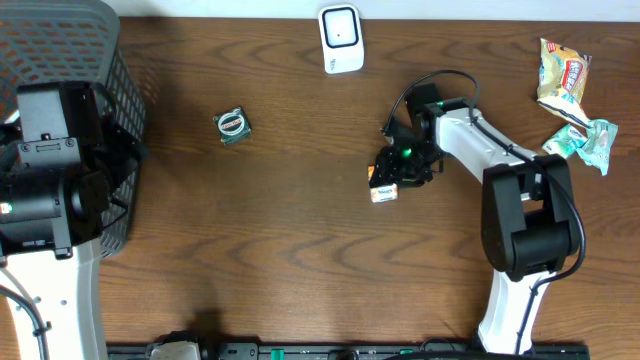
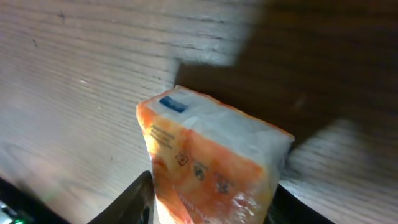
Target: Scan the item barcode
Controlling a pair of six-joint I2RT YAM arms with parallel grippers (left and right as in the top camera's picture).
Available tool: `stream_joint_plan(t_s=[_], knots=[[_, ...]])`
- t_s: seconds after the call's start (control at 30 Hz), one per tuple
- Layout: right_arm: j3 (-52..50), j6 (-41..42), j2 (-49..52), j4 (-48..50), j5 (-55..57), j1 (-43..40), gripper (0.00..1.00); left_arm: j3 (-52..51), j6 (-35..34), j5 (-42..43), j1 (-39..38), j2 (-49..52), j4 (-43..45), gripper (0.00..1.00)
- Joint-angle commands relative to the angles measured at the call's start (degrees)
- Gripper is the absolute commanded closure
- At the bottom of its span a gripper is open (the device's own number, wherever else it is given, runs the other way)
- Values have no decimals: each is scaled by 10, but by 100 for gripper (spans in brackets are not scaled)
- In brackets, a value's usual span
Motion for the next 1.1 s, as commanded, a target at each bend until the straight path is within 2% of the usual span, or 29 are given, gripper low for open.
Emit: stream_joint_plan(t_s=[0.0, 0.2, 0.23, 0.43, 0.57, 0.63, 0.67, 0.77, 0.93, 1.07], knots=[[-28, 7, 18, 17, 60, 8, 62, -3, -9, -6, 3, 0, -2, 3], [-37, 12, 18, 21, 59, 7, 97, -3, -9, -6, 3, 0, -2, 2], [-37, 12, 18, 21, 57, 7, 99, -3, -9, -6, 3, 0, -2, 2], [-35, 10, 18, 22, 17, 5, 99, -3, -9, -6, 3, 0, -2, 3], [-30, -16, 18, 23, -73, -11, 99, -3, -9, -6, 3, 0, -2, 3], [-28, -36, 18, 23, -137, -24, 99, -3, -9, -6, 3, 0, -2, 2], [-28, -61, 18, 22, -212, -39, 99, -3, -9, -6, 3, 0, -2, 2], [-28, -117, 18, 20, -344, -63, 99, -3, -9, -6, 3, 0, -2, 2], [-28, -179, 18, 21, -527, -94, 99, -3, -9, -5, 3, 0, -2, 2], [-28, -203, 18, 21, -603, -99, 99, -3, -9, -6, 3, 0, -2, 3]])
